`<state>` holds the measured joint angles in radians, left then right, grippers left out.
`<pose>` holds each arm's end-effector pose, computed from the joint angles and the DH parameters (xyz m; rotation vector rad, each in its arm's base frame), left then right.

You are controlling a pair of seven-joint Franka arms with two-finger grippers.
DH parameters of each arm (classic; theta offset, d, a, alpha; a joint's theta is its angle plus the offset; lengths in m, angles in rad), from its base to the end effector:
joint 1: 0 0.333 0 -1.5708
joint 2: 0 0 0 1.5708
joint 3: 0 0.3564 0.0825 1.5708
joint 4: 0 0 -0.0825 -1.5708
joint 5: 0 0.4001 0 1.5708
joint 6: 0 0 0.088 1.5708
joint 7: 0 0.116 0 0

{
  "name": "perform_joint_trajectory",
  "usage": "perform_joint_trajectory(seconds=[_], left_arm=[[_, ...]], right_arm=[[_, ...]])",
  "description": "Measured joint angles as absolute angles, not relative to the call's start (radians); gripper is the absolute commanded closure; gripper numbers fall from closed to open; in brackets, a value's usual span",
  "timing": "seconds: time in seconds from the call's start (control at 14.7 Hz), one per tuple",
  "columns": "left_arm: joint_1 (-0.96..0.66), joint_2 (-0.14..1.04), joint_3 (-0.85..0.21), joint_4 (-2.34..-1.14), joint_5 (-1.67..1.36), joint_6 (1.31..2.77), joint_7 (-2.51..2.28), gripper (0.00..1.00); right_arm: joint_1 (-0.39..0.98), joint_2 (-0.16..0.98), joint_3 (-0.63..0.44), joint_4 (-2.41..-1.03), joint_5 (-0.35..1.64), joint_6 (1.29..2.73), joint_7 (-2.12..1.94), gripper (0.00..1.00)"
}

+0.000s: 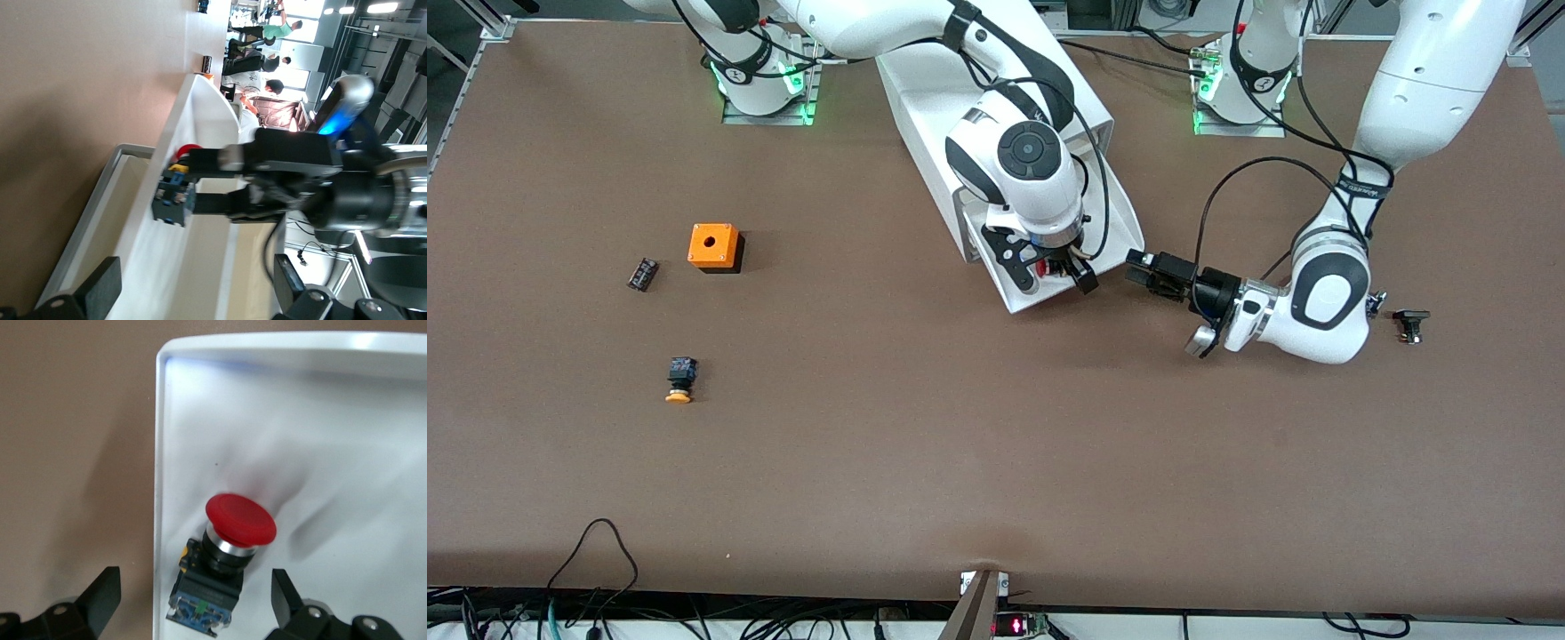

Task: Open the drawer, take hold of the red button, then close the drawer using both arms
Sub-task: 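Lift the red button out with the right gripper while the left gripper releases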

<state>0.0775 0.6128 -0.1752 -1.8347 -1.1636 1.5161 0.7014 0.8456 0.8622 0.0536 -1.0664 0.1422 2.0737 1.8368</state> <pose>0.5987 -0.1602 0.2451 1.7000 -0.1965 -0.4452 0.5235 0.6467 0.3389 -2.5823 1.4425 0.2016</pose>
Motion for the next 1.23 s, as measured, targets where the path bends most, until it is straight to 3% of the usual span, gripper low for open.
perform_joint_trajectory(seconds=[0.2,0.34,0.41,1.23], left_arm=[[0.095,0.586,-0.175,-1.783,-1.104,1.476,0.601,0.0],[0.098,0.559,-0.175,-1.76,-1.055,1.47,0.525,0.0],[0.097,0.544,-0.176,-1.752,-1.031,1.469,0.49,0.0],[0.085,0.398,-0.208,-1.574,-0.604,1.468,0.083,0.0]], right_arm=[[0.846,0.867,0.054,-1.066,0.161,2.072,1.838,0.65],[0.845,0.867,0.053,-1.063,0.164,2.066,1.838,0.95],[0.846,0.867,0.054,-1.06,0.164,2.062,1.838,1.0],[0.803,0.797,0.048,-0.997,0.167,1.86,1.656,1.0]])
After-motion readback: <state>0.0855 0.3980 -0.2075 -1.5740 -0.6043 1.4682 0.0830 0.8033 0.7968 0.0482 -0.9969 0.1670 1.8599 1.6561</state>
